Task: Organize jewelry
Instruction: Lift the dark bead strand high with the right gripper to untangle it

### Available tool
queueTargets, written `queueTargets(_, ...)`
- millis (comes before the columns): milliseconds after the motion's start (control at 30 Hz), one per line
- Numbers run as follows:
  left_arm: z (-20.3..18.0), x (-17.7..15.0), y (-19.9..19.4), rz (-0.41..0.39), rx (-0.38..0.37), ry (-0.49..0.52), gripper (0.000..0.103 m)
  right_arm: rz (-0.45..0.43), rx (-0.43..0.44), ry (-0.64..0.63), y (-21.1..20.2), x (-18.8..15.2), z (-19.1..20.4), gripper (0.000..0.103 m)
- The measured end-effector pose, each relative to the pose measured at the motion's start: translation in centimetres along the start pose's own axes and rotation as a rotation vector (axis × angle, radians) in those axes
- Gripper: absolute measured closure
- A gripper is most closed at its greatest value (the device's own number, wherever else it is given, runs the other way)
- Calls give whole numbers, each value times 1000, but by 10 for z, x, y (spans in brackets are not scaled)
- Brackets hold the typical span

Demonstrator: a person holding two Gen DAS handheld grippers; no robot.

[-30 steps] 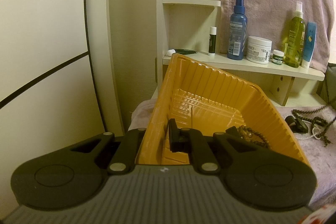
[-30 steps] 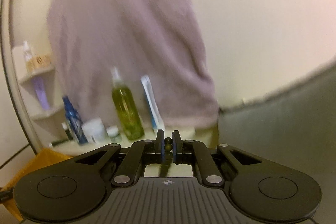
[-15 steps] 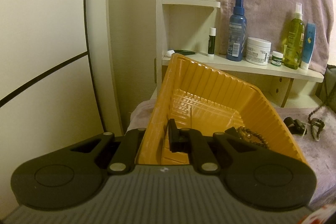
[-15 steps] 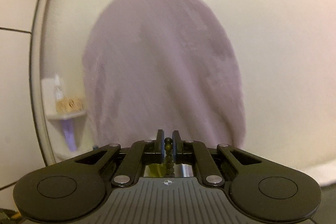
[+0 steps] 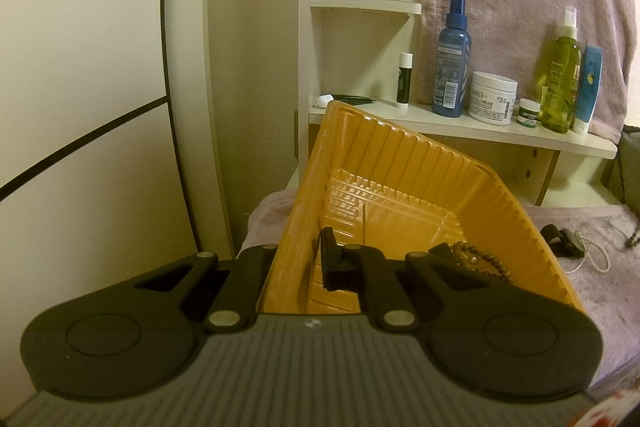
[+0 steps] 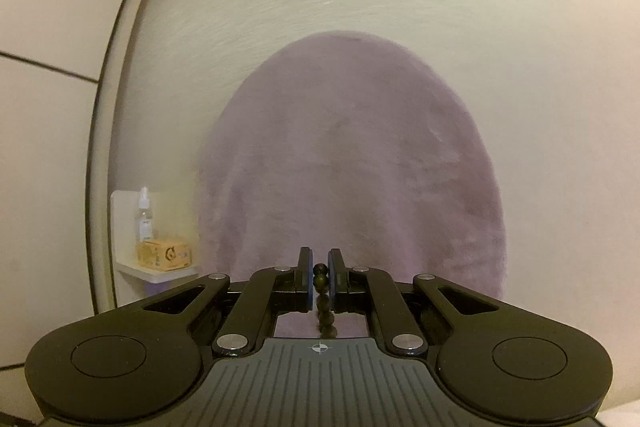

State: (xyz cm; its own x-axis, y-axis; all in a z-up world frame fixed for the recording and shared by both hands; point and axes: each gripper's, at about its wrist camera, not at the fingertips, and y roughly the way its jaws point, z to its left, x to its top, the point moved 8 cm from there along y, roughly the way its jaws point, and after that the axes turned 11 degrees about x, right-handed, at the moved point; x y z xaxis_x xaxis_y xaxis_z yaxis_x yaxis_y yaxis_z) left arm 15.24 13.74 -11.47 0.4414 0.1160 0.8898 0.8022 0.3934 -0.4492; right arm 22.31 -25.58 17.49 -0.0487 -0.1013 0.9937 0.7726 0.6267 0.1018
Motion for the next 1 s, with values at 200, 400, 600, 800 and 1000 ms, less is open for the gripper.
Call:
queueTargets(200,0,1,0,0,-7,1,95,2,36,-10,10,18,15,96)
queueTargets(400,-1,3,0,-5,-15,-5,96,-51,137,-6,29,52,44,96)
queueTargets(600,-3,5,-1,-11,-27,-15,96,-109,265,13,50,81,82,96)
queueTargets(800,-1,4,-1,-11,-33,-20,96,-86,377,54,73,75,118,96)
queueTargets(1000,-1,3,-1,-9,-32,-21,96,-23,441,112,89,47,140,96)
